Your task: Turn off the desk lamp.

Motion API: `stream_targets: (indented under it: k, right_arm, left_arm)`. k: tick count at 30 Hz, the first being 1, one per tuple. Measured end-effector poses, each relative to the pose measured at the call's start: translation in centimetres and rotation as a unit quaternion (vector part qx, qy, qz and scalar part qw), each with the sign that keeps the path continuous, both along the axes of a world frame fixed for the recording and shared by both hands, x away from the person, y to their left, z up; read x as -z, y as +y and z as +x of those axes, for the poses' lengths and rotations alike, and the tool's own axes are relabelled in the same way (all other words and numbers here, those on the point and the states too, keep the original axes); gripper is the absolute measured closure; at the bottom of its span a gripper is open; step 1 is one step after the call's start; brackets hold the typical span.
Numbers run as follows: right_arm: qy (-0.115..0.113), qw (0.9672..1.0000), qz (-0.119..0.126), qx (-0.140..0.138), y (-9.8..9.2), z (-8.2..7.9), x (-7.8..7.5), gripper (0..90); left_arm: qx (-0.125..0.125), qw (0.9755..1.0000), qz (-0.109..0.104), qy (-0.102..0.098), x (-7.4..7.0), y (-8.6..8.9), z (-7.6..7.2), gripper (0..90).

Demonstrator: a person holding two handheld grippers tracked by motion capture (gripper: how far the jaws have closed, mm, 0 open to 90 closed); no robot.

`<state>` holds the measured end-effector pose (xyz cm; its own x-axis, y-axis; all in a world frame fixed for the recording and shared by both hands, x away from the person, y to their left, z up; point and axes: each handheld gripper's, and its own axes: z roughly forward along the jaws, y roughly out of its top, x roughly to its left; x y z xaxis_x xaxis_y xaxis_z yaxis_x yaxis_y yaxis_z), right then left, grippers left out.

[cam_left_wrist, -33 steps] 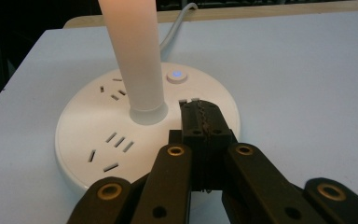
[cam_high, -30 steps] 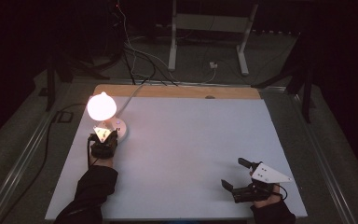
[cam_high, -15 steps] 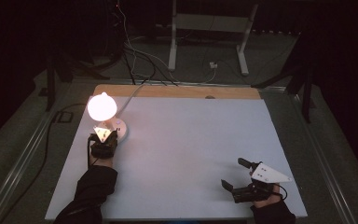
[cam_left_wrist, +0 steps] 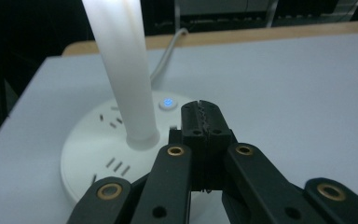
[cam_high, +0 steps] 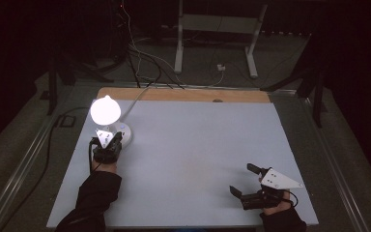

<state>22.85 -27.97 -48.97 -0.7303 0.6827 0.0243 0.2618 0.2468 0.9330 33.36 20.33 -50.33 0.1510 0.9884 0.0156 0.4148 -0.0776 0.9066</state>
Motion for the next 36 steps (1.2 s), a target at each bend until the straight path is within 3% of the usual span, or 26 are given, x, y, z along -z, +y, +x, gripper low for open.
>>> stream_targets:
  k: [5, 10, 23, 36]
  right_arm:
    - [0.000, 1.0000, 0.000, 0.000, 0.0, -0.1, 0.0, 0.0]
    - [0.000, 1.0000, 0.000, 0.000, 0.0, 0.0, 0.0, 0.0]
    - [0.000, 1.0000, -0.002, -0.001, 0.0, 0.0, 0.0, 0.0]
    - [0.001, 1.0000, -0.002, -0.001, 0.0, 0.0, 0.0, 0.0]
  left_arm:
    - [-0.001, 0.9999, -0.011, -0.007, -0.4, 0.1, -0.4, 90.0]
    - [-0.002, 1.0000, -0.007, -0.007, -0.3, 0.0, -0.3, 90.0]
    - [-0.006, 0.9997, -0.014, 0.021, 1.0, 0.7, 0.5, 90.0]
    - [-0.005, 0.9993, -0.002, 0.036, 1.8, 0.5, 0.8, 90.0]
